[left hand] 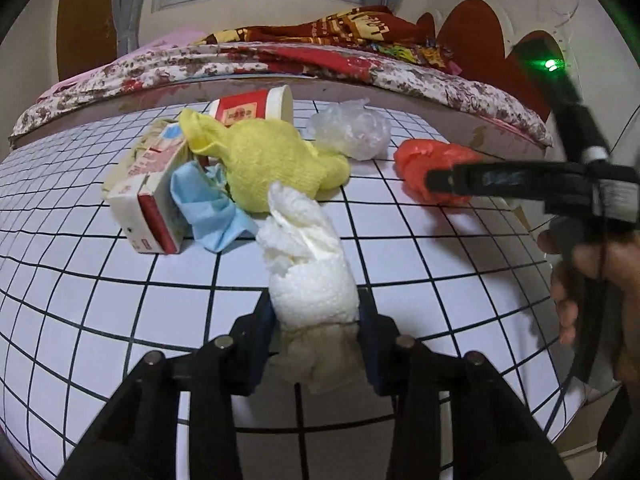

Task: Collect trash
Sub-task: 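Grasp the white tissue with the left tool while the right tool grasps the red plastic bag, then carry tissue and red bag over the black bin while both tools drop them in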

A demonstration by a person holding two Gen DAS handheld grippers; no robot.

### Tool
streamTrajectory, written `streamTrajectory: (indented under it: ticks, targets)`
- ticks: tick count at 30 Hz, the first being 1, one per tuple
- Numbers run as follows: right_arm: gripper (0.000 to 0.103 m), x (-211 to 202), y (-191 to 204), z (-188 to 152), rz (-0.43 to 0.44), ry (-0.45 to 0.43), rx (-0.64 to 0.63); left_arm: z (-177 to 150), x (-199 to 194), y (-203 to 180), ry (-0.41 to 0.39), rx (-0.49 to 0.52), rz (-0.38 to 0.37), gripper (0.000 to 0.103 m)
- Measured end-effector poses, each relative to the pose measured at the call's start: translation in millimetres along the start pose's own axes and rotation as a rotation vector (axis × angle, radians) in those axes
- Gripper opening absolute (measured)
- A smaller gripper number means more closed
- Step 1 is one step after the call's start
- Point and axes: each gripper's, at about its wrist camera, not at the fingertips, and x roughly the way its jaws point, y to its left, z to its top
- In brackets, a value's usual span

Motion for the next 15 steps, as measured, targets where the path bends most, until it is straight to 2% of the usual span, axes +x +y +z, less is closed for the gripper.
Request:
streamTrajectory:
  ticks: [1, 2, 7, 15]
  targets:
    - [0.023, -2, -3, -4, 0.025, 0.0, 0.013, -1, -2, 0, -0.003, 0.0, -0.006, 0.04]
    - [0.022, -7, -3, -9, 0.029, -0.013, 0.01, -1, -3, 0, -0.008, 0.001, -0.007, 0.039]
    - [0.021, -57, -8, -46, 0.012, -0.109, -0.021, -6, -19, -1, -0.062, 0.004, -0.013, 0.039]
    - [0.021, -120, -36, -99, -0.001, -0.177, 0.013, -20, -43, -18, -0.103, 0.009, -0.035, 0.039]
